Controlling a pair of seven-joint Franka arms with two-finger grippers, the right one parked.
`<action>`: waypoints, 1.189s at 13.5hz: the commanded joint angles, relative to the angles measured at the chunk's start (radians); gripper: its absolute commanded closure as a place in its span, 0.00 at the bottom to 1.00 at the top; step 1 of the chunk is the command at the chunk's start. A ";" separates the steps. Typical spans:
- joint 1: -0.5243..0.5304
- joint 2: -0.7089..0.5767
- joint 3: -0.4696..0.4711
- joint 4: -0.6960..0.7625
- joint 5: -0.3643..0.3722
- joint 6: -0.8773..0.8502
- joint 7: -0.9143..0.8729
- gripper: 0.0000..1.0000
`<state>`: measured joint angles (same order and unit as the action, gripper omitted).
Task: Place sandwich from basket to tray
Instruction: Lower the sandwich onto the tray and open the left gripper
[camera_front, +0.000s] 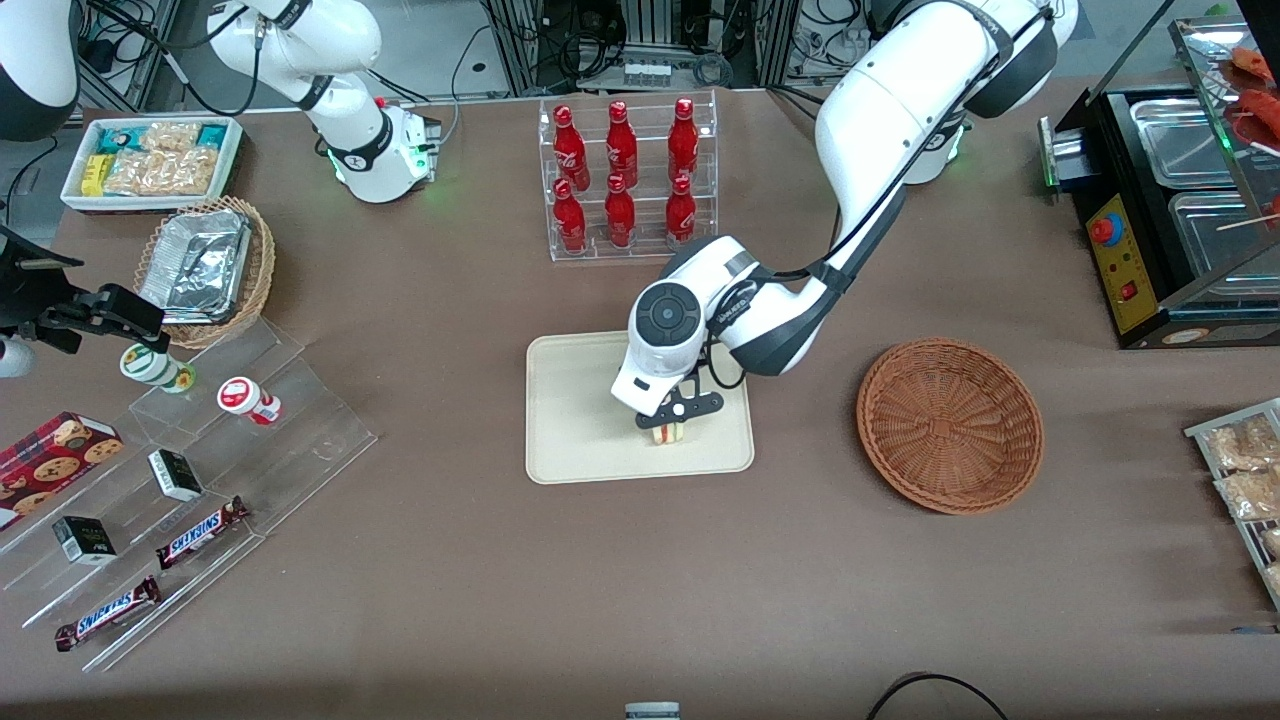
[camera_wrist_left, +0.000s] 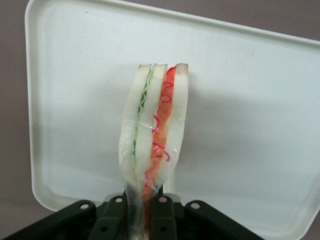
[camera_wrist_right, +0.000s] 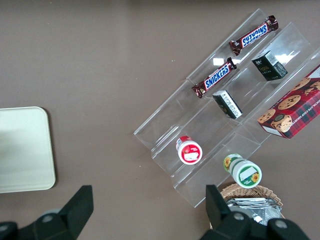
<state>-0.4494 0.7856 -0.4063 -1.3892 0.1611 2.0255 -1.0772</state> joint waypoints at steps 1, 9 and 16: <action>-0.022 0.035 0.007 0.045 0.021 0.005 -0.033 1.00; -0.023 0.056 0.007 0.045 0.020 0.035 -0.061 0.94; -0.023 0.050 0.007 0.047 0.020 0.033 -0.055 0.00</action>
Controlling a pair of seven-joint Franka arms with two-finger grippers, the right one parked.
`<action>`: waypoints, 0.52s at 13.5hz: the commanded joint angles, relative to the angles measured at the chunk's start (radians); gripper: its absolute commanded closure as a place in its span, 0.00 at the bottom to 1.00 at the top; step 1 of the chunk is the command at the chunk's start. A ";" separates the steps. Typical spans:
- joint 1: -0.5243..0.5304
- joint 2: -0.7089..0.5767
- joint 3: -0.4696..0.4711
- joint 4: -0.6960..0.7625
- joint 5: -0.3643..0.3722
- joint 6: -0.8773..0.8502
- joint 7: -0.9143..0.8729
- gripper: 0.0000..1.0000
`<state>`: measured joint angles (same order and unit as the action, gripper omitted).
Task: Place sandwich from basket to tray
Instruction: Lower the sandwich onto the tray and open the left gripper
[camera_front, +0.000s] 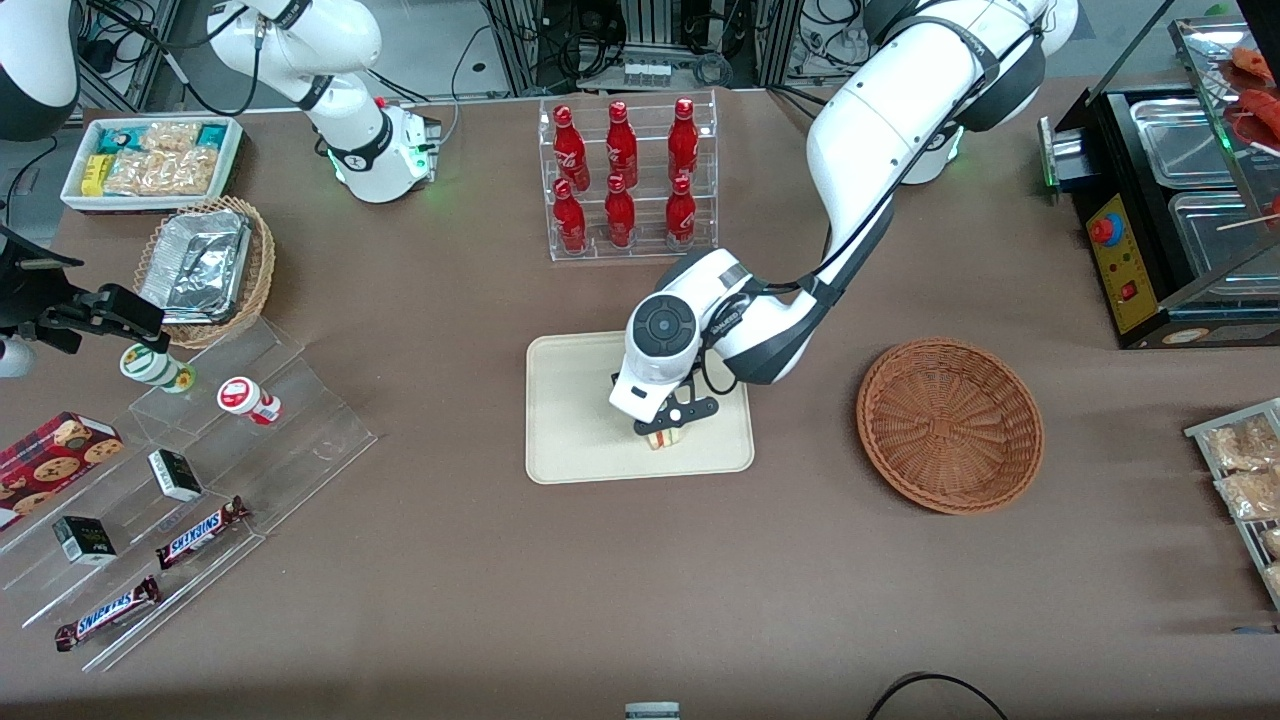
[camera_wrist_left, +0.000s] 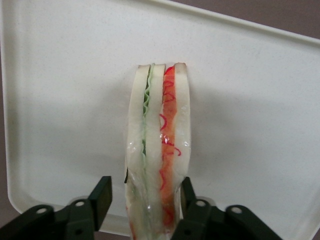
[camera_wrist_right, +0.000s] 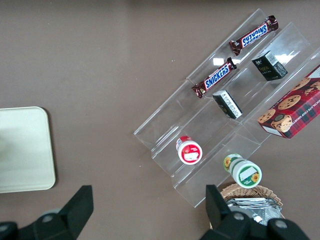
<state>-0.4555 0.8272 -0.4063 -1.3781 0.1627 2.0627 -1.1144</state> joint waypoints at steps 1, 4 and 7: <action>-0.014 0.000 0.007 0.036 0.018 -0.012 -0.018 0.00; -0.003 -0.060 0.003 0.036 0.008 -0.089 -0.013 0.00; -0.002 -0.124 -0.003 0.077 -0.002 -0.212 -0.012 0.00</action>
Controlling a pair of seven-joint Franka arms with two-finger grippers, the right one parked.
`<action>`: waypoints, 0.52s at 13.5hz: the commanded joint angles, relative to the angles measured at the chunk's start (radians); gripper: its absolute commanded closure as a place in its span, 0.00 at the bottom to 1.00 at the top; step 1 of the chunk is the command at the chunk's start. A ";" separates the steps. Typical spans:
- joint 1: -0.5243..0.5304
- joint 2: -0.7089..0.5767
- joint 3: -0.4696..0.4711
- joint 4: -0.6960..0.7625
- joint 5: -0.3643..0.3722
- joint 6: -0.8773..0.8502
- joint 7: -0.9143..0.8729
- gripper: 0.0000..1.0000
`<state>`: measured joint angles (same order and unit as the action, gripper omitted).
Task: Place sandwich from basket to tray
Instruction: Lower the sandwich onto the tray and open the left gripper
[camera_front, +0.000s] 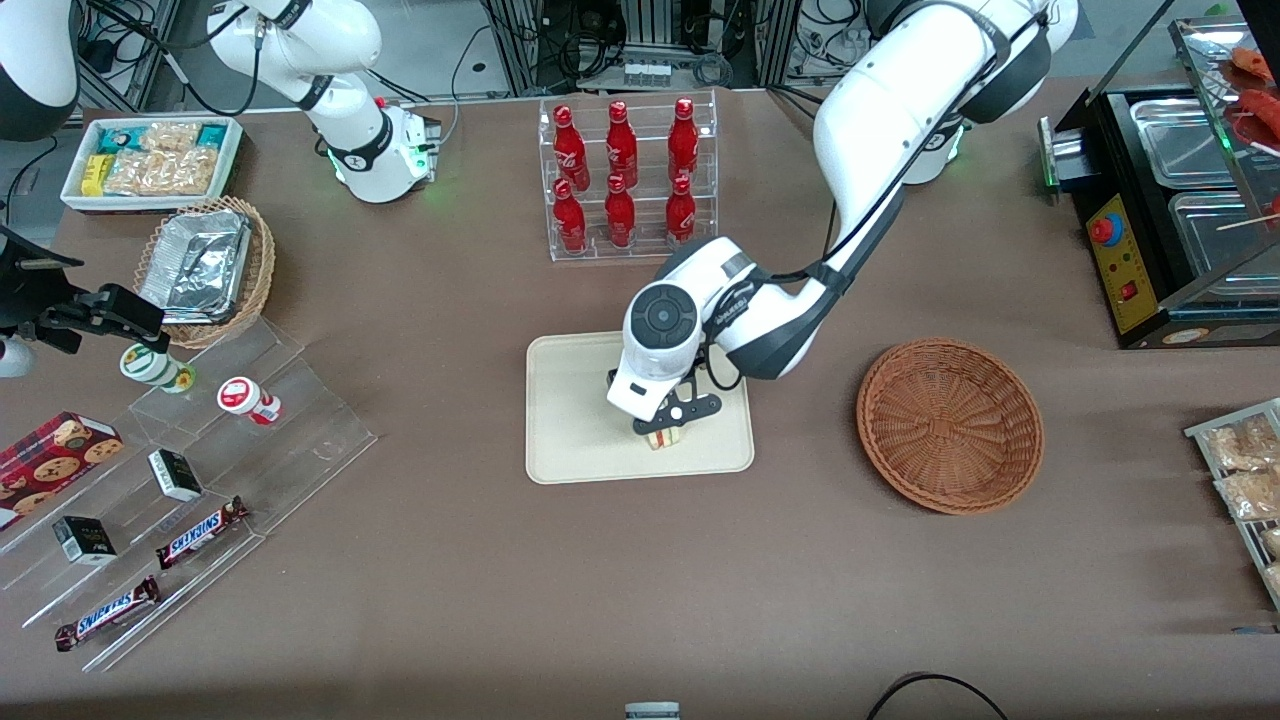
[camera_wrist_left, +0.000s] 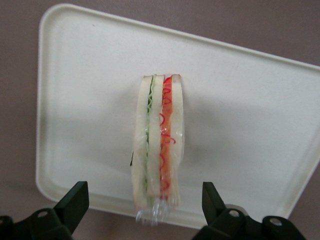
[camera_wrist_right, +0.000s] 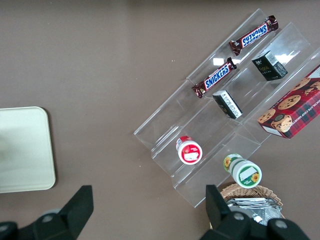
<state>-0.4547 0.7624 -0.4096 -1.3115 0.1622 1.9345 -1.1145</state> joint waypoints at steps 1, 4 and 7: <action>-0.002 -0.086 0.002 0.011 -0.001 -0.126 0.014 0.00; 0.046 -0.127 0.003 0.009 -0.022 -0.210 0.210 0.00; 0.111 -0.185 0.006 -0.002 -0.039 -0.288 0.406 0.00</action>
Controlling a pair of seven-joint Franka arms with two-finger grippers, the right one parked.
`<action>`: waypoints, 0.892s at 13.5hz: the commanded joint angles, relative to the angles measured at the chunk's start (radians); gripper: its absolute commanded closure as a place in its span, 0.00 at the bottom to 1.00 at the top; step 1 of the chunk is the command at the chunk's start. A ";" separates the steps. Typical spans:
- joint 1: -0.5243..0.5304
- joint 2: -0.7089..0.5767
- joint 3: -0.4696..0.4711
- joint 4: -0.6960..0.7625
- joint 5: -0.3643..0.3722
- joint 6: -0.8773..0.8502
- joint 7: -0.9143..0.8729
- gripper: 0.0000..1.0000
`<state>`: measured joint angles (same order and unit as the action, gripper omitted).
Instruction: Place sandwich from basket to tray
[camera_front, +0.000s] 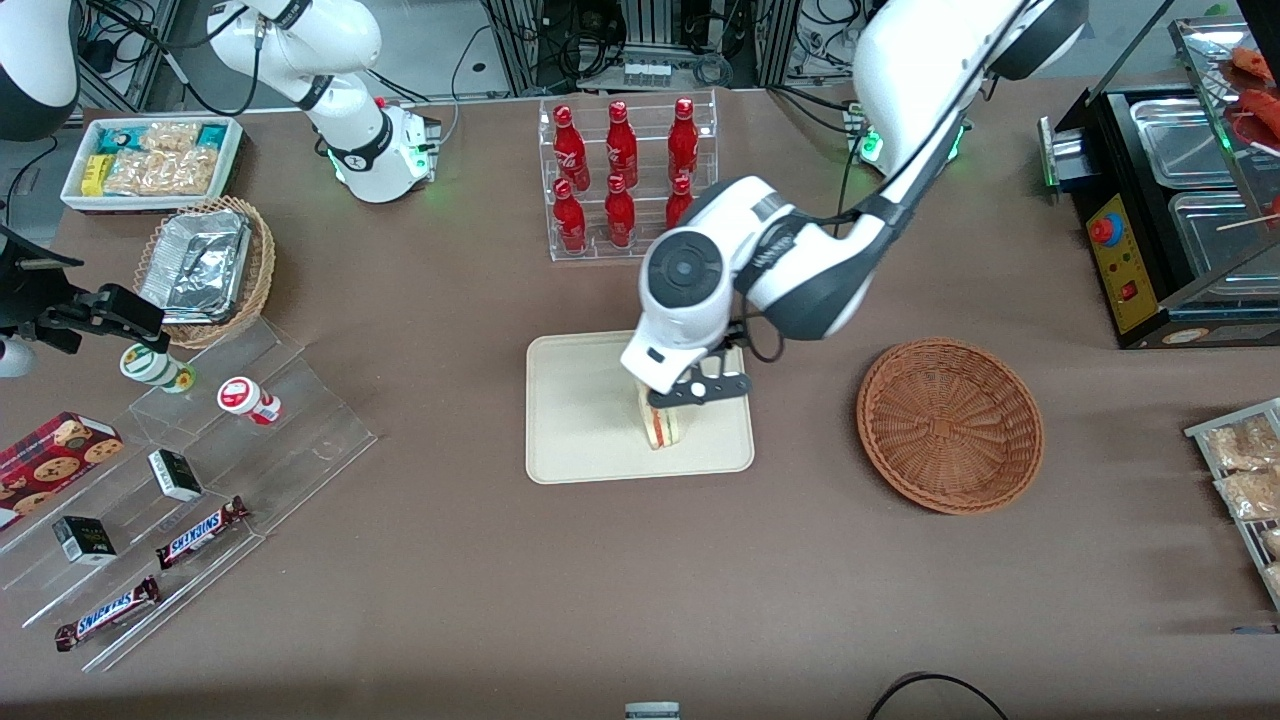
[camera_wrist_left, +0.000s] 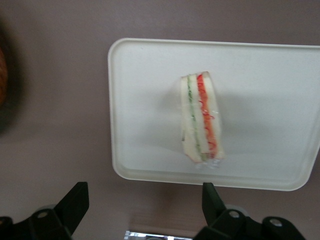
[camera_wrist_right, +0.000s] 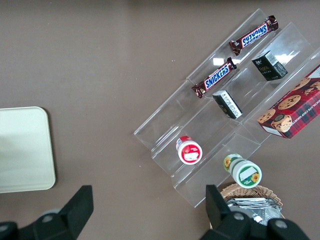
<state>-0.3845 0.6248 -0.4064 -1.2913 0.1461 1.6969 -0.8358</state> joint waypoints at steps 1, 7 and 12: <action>0.055 -0.072 0.008 -0.028 -0.017 -0.087 0.179 0.00; 0.206 -0.171 0.011 -0.126 -0.023 -0.128 0.191 0.00; 0.327 -0.214 0.008 -0.132 -0.042 -0.132 0.267 0.00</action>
<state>-0.1090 0.4669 -0.3929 -1.3835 0.1289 1.5714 -0.6027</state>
